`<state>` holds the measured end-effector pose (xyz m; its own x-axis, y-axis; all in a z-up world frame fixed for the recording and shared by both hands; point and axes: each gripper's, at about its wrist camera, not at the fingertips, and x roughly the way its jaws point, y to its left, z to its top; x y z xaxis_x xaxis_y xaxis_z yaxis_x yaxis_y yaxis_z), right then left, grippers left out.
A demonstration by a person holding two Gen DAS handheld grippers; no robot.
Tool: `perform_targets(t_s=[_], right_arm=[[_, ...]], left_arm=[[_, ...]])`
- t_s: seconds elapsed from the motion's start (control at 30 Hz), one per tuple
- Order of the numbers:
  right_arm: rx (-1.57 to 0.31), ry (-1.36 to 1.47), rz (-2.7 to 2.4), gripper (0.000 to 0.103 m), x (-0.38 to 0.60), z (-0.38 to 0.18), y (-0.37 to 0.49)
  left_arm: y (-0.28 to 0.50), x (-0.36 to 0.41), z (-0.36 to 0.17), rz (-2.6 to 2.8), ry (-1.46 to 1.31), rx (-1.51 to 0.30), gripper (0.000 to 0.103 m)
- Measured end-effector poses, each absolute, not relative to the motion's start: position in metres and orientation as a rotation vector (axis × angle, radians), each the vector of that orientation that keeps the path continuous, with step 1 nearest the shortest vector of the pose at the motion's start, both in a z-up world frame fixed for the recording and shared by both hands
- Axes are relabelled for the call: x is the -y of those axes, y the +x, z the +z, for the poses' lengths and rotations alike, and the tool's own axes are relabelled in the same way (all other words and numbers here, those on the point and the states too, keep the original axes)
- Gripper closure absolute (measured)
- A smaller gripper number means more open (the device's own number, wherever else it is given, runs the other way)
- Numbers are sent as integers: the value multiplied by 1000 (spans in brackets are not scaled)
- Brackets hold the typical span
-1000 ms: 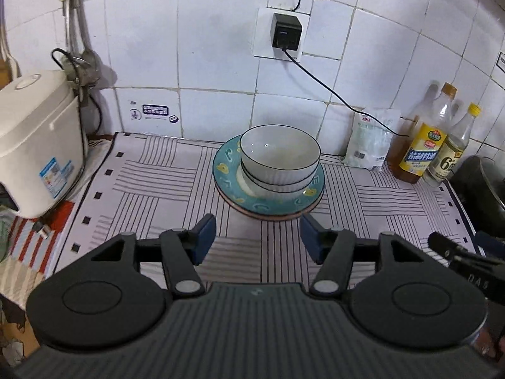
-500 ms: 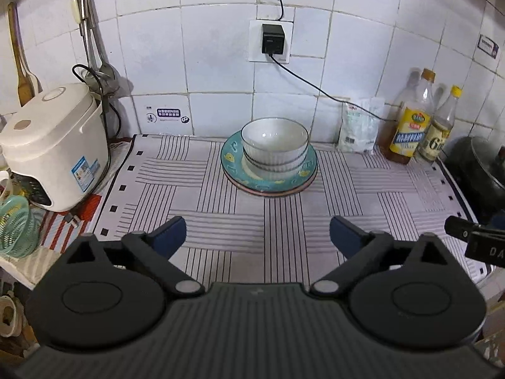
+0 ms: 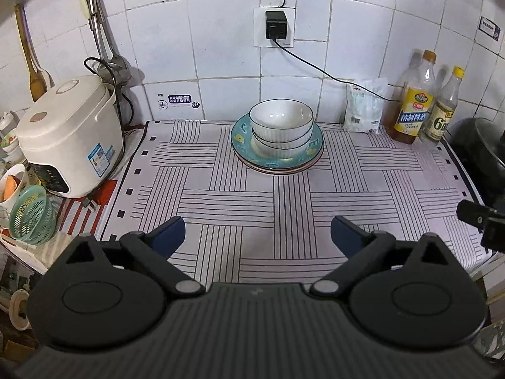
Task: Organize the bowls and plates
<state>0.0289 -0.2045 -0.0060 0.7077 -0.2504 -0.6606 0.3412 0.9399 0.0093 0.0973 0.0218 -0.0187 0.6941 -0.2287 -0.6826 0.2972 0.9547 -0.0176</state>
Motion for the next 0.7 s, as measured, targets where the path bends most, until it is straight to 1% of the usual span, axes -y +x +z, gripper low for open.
perform_targets(t_s=[0.43,0.7], right_arm=[[-723,74,-340,0,189,4,21],[-695,114,-372,0,193,5,20]], left_arm=[[79,-17,-9,-268,151,-726,3],[73,-22,-4,-269,133,-689,3]])
